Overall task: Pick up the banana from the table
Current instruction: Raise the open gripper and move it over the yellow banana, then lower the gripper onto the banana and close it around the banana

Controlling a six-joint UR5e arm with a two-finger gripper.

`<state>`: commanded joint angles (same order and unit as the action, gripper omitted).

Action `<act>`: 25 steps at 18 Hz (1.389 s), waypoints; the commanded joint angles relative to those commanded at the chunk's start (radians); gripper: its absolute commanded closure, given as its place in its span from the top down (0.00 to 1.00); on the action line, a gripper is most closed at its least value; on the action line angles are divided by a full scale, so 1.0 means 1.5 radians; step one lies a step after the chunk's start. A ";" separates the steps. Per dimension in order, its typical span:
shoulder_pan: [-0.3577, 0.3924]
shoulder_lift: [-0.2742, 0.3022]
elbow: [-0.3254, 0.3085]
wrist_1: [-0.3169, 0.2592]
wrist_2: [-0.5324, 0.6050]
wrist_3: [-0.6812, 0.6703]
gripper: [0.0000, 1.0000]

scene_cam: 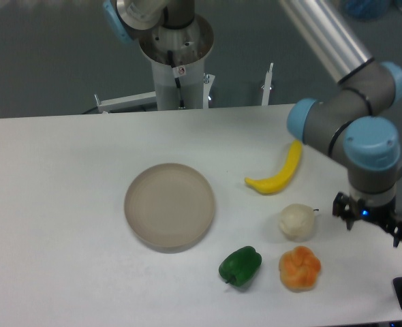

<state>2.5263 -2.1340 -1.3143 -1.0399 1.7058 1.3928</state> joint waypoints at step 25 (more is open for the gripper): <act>0.059 0.136 -0.418 0.147 -0.132 0.009 1.00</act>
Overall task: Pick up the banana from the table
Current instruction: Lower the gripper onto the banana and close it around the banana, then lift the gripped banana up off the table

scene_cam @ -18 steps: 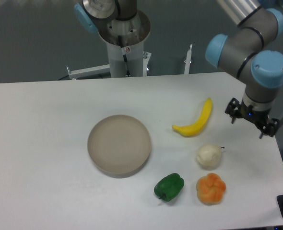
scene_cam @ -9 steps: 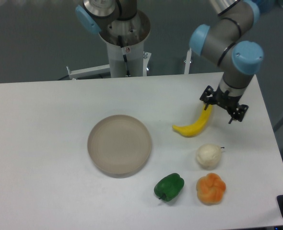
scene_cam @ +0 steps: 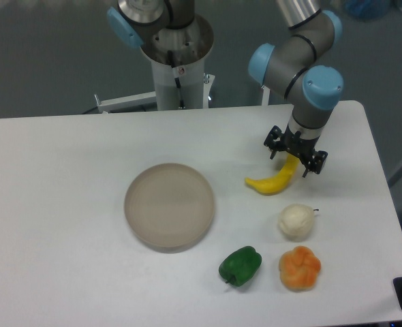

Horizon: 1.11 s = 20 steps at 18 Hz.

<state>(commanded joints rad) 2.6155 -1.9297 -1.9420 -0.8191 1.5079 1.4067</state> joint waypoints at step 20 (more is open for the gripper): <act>0.000 -0.025 0.001 0.032 0.006 0.002 0.43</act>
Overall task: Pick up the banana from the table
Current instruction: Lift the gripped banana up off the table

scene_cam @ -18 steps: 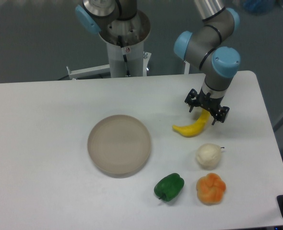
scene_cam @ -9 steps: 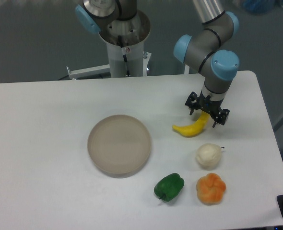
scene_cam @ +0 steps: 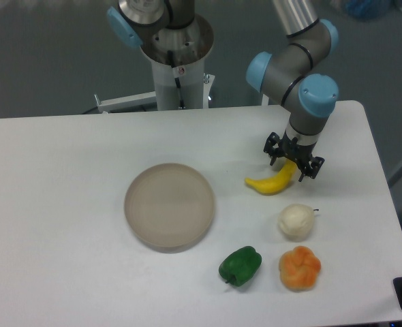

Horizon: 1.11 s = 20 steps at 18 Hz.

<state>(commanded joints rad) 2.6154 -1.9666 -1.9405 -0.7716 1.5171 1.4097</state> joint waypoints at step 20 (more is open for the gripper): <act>-0.049 0.040 0.215 -0.070 0.026 -0.007 0.37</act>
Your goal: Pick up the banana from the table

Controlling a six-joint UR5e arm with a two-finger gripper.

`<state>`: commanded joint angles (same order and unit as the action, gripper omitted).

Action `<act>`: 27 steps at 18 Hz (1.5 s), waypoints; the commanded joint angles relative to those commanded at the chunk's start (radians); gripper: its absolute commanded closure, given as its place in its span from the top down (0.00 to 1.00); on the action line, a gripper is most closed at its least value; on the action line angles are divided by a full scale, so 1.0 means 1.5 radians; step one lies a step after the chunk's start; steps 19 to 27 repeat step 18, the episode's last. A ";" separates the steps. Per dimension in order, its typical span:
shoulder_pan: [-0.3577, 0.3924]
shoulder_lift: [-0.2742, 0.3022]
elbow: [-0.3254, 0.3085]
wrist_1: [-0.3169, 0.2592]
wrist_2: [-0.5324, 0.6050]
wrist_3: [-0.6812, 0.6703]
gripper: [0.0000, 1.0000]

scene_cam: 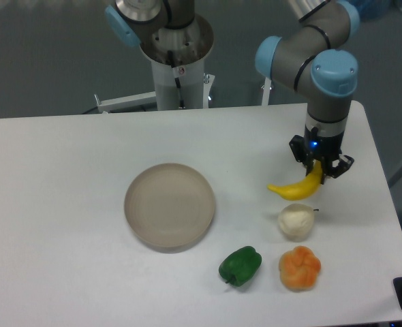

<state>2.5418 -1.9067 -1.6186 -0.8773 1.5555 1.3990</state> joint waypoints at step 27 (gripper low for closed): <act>-0.011 -0.022 0.075 -0.032 -0.007 0.006 0.37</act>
